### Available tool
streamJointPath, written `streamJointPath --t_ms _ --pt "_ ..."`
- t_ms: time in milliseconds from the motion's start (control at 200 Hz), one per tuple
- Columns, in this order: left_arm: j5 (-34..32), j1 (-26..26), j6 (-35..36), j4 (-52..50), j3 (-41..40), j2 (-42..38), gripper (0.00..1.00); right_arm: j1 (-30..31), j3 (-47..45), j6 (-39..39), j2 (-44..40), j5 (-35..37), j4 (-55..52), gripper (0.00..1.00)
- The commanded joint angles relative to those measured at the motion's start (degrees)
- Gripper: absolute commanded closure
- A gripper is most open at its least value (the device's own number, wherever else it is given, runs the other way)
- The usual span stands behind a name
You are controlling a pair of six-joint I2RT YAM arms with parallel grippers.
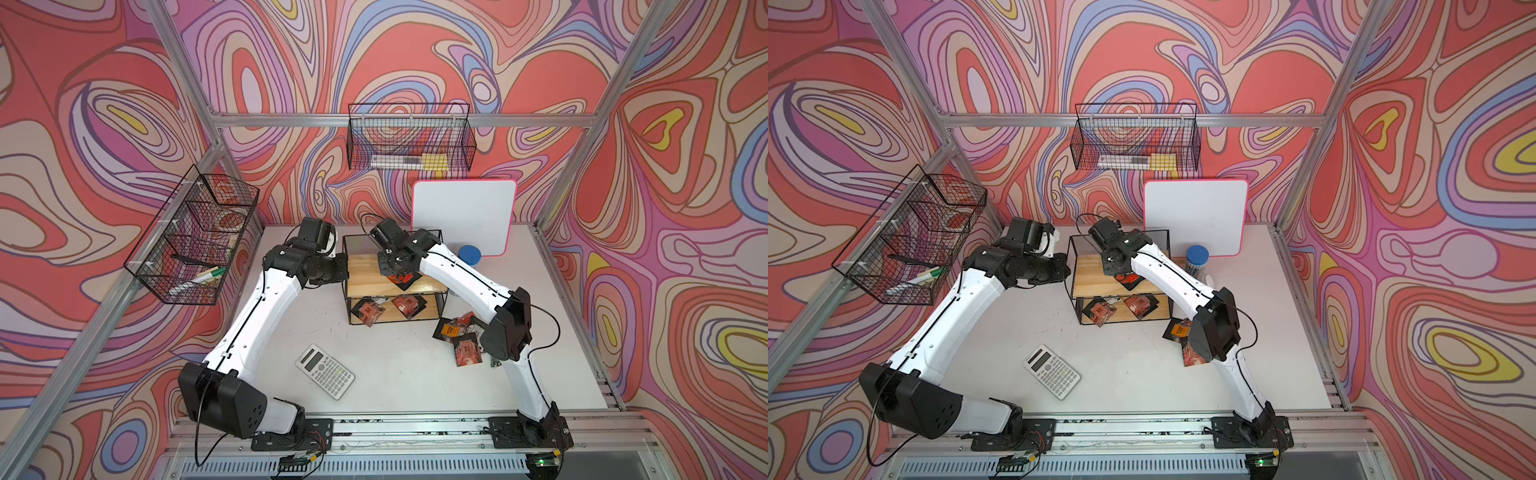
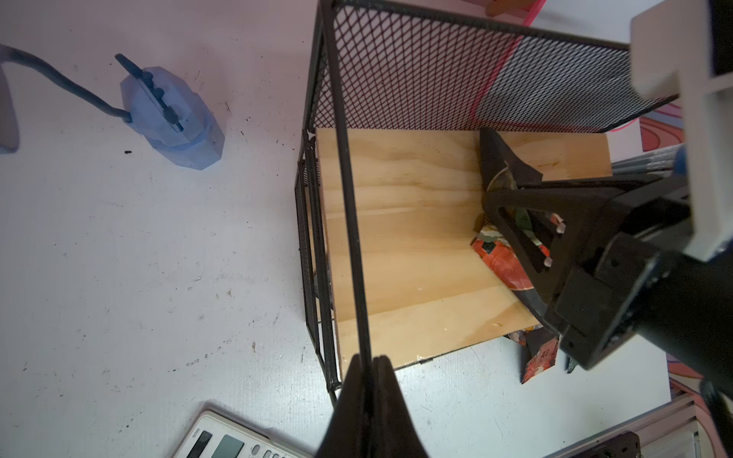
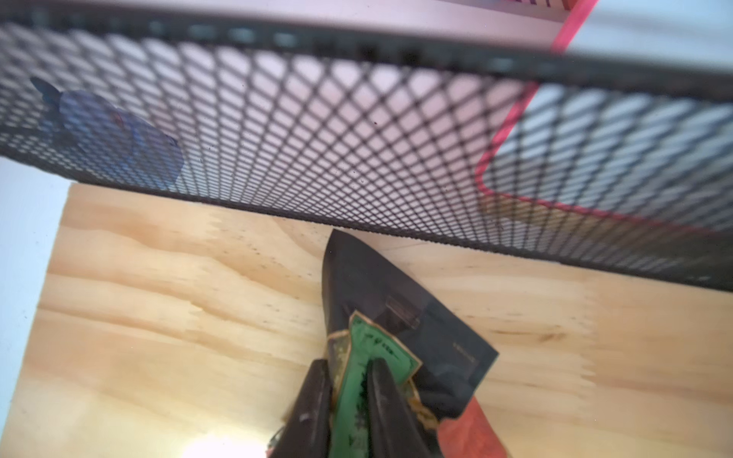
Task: Remove the tea bags from the shelf
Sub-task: Pick up the tea bag from the shelf, then place the tea bag at the center of the board.
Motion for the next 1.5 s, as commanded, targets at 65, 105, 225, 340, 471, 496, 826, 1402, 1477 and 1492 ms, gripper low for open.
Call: streamJointPath --t_ms 65,105,225,340,471,496,826,1402,1477,1492 --pt "-0.3 0.0 0.0 -1.2 1.8 0.0 1.0 -0.4 1.7 0.0 1.9 -0.4 -4.0 0.9" --pt "-0.3 0.1 0.0 -1.3 1.8 0.0 1.0 -0.4 2.1 -0.1 1.7 -0.3 -3.9 0.91" --pt "-0.1 0.0 -0.1 -1.3 1.8 -0.1 1.0 -0.4 3.1 -0.1 1.4 -0.2 -3.6 0.94" --pt "-0.2 0.0 -0.2 -1.2 1.8 0.0 1.0 -0.4 3.1 0.0 0.5 0.1 -3.0 0.96" --pt "-0.1 0.0 -0.3 -1.3 1.7 -0.1 1.0 -0.4 3.0 -0.3 -0.9 0.9 -1.9 0.98" --pt "-0.1 0.0 -0.3 -1.2 1.7 -0.1 1.0 -0.4 3.0 -0.3 -1.2 1.0 -1.7 0.98" --pt "0.0 0.0 -0.4 -1.1 1.6 -0.2 1.0 -0.4 -1.0 -0.8 -9.8 0.5 4.7 1.0" --pt "-0.4 0.0 -0.2 -1.3 1.6 -0.5 1.0 -5.1 -20.9 12.1 -33.4 13.9 7.1 1.0" --pt "-0.5 0.0 -0.1 -1.3 1.6 -0.6 1.0 -7.4 -24.5 16.4 -36.3 15.0 5.4 1.0" --pt "-0.4 0.0 -0.1 -1.3 1.6 -0.6 1.0 -8.1 -25.4 17.5 -36.9 15.0 5.1 1.0"
